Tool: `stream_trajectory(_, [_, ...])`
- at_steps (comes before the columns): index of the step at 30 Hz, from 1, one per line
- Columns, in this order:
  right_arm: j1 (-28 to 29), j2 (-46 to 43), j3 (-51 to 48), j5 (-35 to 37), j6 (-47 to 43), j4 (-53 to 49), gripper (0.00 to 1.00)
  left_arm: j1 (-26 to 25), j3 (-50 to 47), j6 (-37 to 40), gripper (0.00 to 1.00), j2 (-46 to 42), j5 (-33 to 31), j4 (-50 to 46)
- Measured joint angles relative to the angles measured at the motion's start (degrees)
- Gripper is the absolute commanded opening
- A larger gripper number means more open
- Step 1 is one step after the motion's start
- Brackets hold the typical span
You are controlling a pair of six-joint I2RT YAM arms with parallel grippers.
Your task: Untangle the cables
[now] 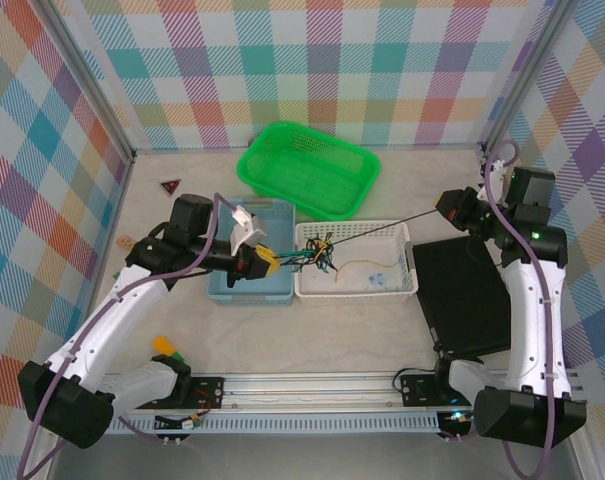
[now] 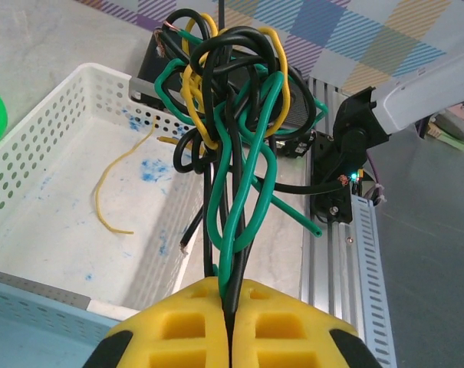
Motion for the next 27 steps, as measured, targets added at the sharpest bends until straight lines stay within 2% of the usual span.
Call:
stream_trajectory(4, [-1.44, 0.07, -1.16, -5.22, 0.46, 4.22, 0.0, 0.02, 0.02, -3.02, 0.0, 0.02, 0.46, 2.12])
stream_trajectory(8, [-1.6, -0.24, -6.34, -7.3, 0.22, 10.8, 0.0, -0.11, 0.48, -10.4, 0.0, 0.74, -1.6, 8.33])
stream_trajectory(13, [2.43, -2.45, -11.98, -7.91, -2.6, 13.64, 0.0, -2.25, 5.55, -15.61, 0.0, 5.31, -6.8, 12.26])
stream_trajectory(18, [8.33, -5.97, -16.79, -10.19, -6.45, 16.55, 0.0, -4.22, 10.49, -18.49, 0.0, 8.68, -8.0, 16.17])
stream_trajectory(20, [10.23, -6.82, -18.32, -11.17, -8.04, 17.25, 0.08, -4.74, 11.58, -18.75, 0.0, 9.4, -7.78, 17.42])
stream_trajectory(24, [11.89, -8.0, -19.58, -11.17, -12.02, 17.64, 0.43, -5.57, 13.29, -18.14, 0.0, 10.45, -6.84, 18.45])
stream_trajectory(25, [11.89, -8.33, -19.58, -10.93, -12.98, 17.59, 0.5, -5.66, 13.51, -17.68, 0.0, 10.56, -6.45, 18.29])
stream_trajectory(27, [11.89, -9.16, -19.37, -9.49, -15.41, 17.27, 0.58, -5.75, 14.05, -15.96, 0.0, 10.64, -5.46, 16.76])
